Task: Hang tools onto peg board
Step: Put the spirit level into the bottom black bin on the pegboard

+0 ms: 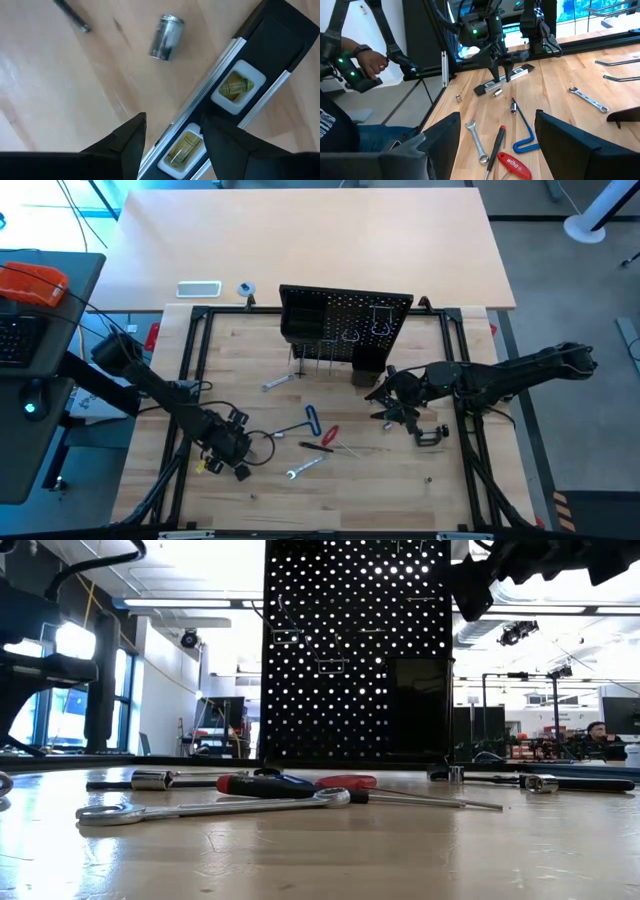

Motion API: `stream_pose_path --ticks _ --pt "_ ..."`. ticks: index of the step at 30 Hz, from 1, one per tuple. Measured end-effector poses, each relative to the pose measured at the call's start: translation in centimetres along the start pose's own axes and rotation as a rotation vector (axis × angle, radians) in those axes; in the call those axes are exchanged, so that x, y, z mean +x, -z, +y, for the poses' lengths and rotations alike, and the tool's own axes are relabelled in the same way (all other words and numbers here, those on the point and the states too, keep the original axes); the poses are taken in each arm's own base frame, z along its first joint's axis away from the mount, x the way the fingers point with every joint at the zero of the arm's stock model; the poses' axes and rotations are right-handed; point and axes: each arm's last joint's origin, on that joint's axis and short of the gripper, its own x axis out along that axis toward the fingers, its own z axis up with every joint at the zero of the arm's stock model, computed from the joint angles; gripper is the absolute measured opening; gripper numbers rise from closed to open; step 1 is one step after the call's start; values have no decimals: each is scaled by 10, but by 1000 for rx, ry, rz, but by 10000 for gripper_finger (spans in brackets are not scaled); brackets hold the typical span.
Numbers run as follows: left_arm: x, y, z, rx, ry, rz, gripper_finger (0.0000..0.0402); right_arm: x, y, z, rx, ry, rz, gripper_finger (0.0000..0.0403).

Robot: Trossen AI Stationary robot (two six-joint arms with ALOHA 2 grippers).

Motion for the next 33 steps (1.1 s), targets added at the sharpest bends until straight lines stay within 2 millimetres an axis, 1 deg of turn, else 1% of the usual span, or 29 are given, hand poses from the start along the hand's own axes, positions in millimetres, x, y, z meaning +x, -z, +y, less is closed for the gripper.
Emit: stream_pose_path --ticks 2,5,8,10,13,16,18,24,27,30,33 --pt "-6 -1 4 -12 -84 -34 184 0 1 0 1 1 5 250" --pt "-25 -8 8 -32 -160 -128 184 0 0 0 -3 5 5 250" --pt "-32 0 11 -28 -173 -94 184 0 1 0 -3 5 5 250" --pt "-36 2 11 -49 -152 -100 184 0 1 0 -3 5 5 250" --pt "-36 3 9 -33 -100 -95 184 0 0 0 -3 5 4 250" --pt "-33 2 7 -6 -66 -85 187 0 1 0 -3 4 5 250" --pt "-28 2 5 18 -43 -68 197 0 1 0 -3 5 9 250" --pt "-14 0 0 55 -39 -5 251 0 1 0 -10 6 14 250" --pt "-6 -1 -2 65 -50 38 273 0 2 0 -13 6 15 250" --pt "4 -3 -2 74 -107 76 279 0 2 -1 -19 7 19 250" --pt "14 -5 -4 104 -115 122 280 0 2 -1 -20 7 19 250"
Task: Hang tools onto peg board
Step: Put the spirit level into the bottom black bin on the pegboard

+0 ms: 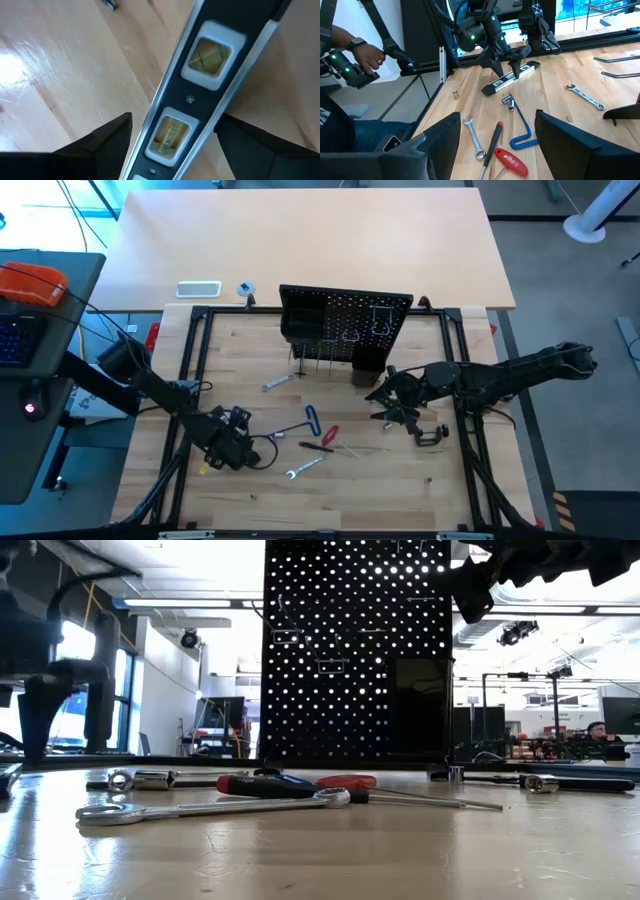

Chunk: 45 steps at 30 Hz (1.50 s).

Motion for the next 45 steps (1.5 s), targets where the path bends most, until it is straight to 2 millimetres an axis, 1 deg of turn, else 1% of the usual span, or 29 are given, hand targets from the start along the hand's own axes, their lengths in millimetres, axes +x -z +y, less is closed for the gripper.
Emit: stream_pose_path --ticks 3,5,7,9,13,14,21,27,33,36,42,45 --pt "9 -2 -2 29 -6 50 280 0 0 0 1 0 0 250" --pt "11 -3 -1 30 5 62 277 0 0 0 2 0 1 250" --pt "11 -3 1 30 19 59 265 0 1 0 3 1 6 250" --pt "10 -2 3 21 29 45 241 0 1 0 4 2 9 250" --pt "6 -3 7 19 47 16 166 0 1 0 4 2 8 250" --pt "7 -3 8 16 43 11 154 0 1 0 4 2 8 250" --pt "6 -5 10 24 38 2 154 0 1 0 2 2 7 250" --pt "-3 -10 17 15 15 -17 154 0 0 0 -15 1 -2 250" --pt "-26 -10 31 -17 -42 -74 154 -2 -2 1 -21 -3 -19 250" --pt "-40 -11 39 -46 -91 -130 154 -4 -4 1 -32 -5 -28 250" --pt "-63 -12 53 -101 -196 -219 154 -16 -9 3 -47 -3 -55 250" --pt "-72 -14 60 -110 -263 -248 154 -23 -11 3 -45 27 -63 250"
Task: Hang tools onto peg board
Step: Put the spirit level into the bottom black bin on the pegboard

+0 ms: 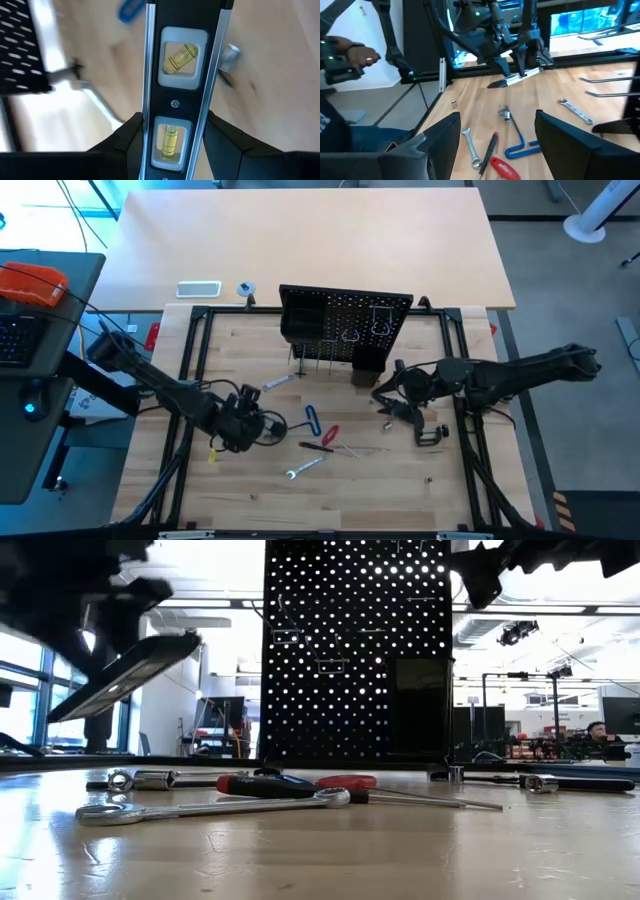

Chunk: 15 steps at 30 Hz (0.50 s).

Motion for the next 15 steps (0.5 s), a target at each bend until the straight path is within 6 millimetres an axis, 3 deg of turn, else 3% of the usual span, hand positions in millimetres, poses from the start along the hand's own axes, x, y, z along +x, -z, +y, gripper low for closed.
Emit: stream_pose_path --ticks 15 --pt "-22 -32 37 -15 -267 -154 154 -30 -4 2 7 52 -9 250"
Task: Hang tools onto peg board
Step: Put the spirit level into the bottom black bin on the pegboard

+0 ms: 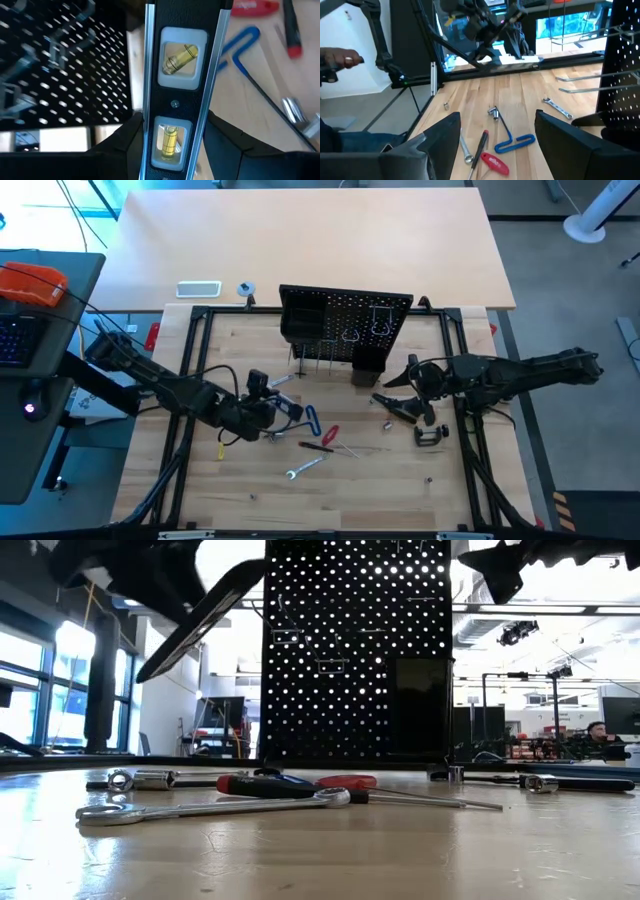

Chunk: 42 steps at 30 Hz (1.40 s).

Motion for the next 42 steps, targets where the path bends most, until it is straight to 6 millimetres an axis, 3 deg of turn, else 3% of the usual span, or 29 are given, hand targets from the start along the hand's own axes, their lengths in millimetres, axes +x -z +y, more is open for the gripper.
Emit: stream_pose_path --ticks 14,22,30,42 --pt "-11 -45 31 -89 -133 -328 154 -9 -3 0 -67 34 -33 250" --pt "-2 -63 61 -241 -28 -635 154 -9 -5 3 -156 12 -53 250" --pt "31 -78 75 -307 146 -877 154 -2 -7 16 -209 -74 -100 250" --pt "92 -93 57 -292 398 -1075 154 28 1 37 -241 -167 -103 250"
